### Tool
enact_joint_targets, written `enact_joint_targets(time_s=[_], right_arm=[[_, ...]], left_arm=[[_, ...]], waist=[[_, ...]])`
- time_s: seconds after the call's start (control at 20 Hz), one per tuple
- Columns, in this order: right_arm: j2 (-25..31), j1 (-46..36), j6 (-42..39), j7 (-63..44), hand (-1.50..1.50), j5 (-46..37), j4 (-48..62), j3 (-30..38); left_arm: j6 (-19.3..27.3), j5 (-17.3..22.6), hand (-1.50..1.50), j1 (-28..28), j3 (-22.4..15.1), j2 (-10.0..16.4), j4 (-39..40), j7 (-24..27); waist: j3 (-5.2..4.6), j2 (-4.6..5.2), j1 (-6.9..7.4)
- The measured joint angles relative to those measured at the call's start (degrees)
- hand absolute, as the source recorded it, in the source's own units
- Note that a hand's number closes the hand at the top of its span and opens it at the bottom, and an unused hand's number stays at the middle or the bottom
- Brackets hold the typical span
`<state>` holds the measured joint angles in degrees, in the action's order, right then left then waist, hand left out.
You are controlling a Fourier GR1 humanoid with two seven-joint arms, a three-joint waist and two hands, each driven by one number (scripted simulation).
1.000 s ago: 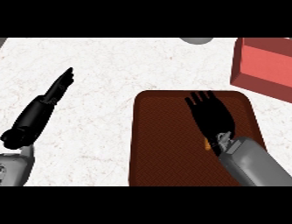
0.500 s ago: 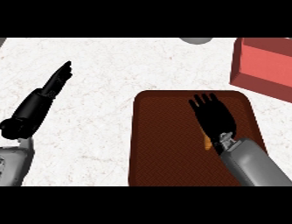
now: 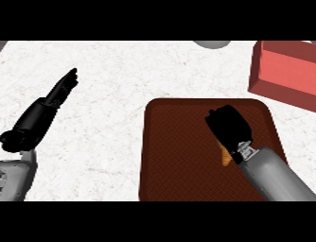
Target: Pick the croissant from the tray and place it in the cardboard box
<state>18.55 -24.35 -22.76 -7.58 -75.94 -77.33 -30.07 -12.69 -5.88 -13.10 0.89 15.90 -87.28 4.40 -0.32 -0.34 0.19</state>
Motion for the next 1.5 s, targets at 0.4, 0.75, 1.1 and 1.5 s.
enact_joint_targets(time_s=[0.4,0.75,1.1,1.5], right_arm=[[2.31,2.60,5.57,17.86,1.50,9.02,-3.62,2.73],[7.97,5.29,7.46,36.20,1.50,22.49,-10.87,10.66],[13.61,8.32,5.34,40.93,1.50,31.92,-23.04,22.17],[11.27,1.92,0.04,26.72,1.50,44.09,-21.30,38.34]], left_arm=[[0.44,-0.96,0.00,0.90,-0.37,-0.88,-1.31,-0.41],[-0.03,-0.56,0.00,0.67,0.52,-0.46,-1.51,-0.97],[-0.57,-0.39,0.00,1.49,1.12,-0.36,-2.46,-1.06],[0.14,-1.58,0.00,1.02,0.27,-1.58,-1.66,-0.90]], waist=[[0.21,0.10,-0.30],[0.34,0.21,-0.70],[0.32,0.10,-0.92],[0.27,0.24,-0.61]])
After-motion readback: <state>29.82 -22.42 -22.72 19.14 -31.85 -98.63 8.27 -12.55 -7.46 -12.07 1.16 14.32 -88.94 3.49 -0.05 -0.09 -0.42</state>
